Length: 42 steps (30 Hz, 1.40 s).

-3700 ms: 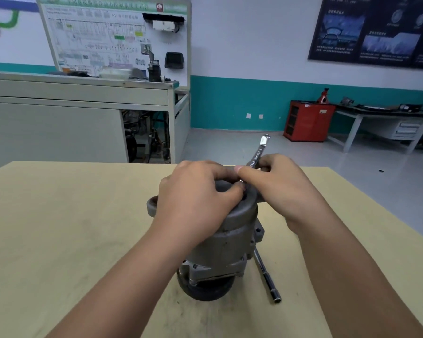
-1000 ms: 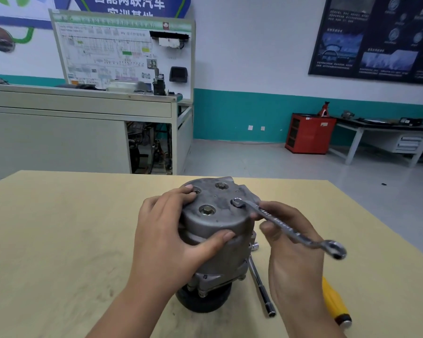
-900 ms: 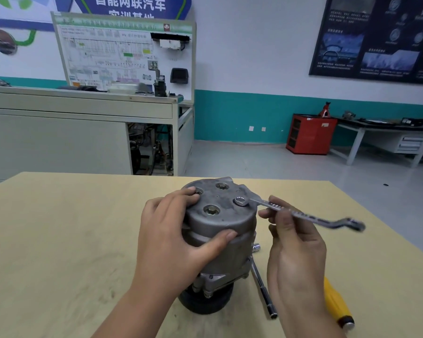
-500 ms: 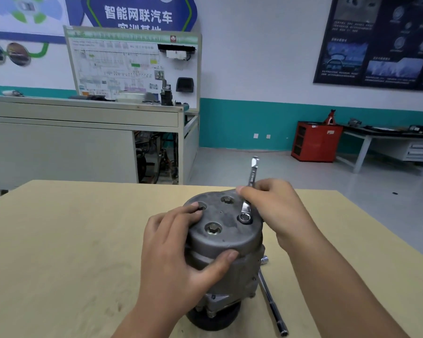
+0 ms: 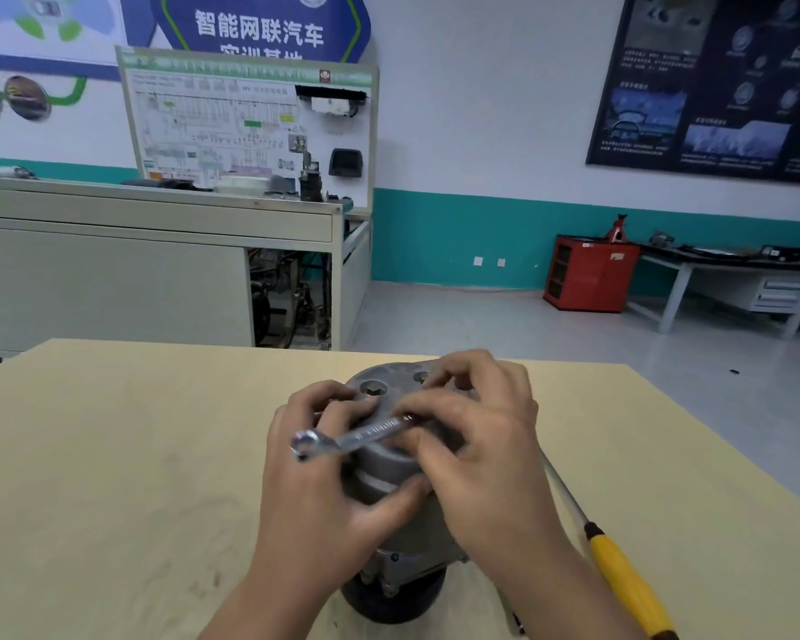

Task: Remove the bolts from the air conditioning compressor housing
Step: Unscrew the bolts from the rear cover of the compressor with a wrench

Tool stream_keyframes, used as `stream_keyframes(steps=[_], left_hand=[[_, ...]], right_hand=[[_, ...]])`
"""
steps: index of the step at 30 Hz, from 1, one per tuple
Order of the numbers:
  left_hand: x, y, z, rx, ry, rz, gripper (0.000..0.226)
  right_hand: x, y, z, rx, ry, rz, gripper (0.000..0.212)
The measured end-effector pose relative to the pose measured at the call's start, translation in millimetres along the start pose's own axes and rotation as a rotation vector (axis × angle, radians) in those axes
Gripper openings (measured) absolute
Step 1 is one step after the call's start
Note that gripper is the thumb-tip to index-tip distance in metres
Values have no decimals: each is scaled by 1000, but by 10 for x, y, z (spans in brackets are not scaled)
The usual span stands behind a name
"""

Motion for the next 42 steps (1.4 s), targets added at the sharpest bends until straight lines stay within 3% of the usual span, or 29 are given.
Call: stream_keyframes(steps=[5,9,13,19,24,28,32,36,42], left_hand=[[-26,-19,-3,3,10,-10,62],[-36,-47,-21,-4,18,-22,62],[-43,-47,-33,-13,20,-40,60],[-51,-60,-49,-31,16,-68,58],[-38,-58,-57,-32,0,-75,57],[-42,-32,-26,-24,-22,-49,57],[-27,-41,-10,-23,-25,-27,57],[-5,-19,6,-23,-23,-7,55],[-21,-22,12,-48,-5,-19,57]], right_hand=[[-316,206,-271,263,255,-26,21],[-389,545,-271,595,354,259,22],[-333,743,-214,496,398,477,28],[6,952,-76,466,253,678,30],[287,872,147,430,-45,723,29],[440,682,289,175,-284,625,27],[520,391,265,-207,-357,394,24],[451,42,260,-399,-275,55,11],[69,-60,-101,-208,55,-158,13]])
Point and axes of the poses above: each hand's wrist, its own x-axis towards the middle knuckle, its own z-axis out of the palm, y = z × x, the point moved 8 cm from there along x, towards the middle knuckle, and after that the axes turned 1 degree about y, right-handed, at the moved point
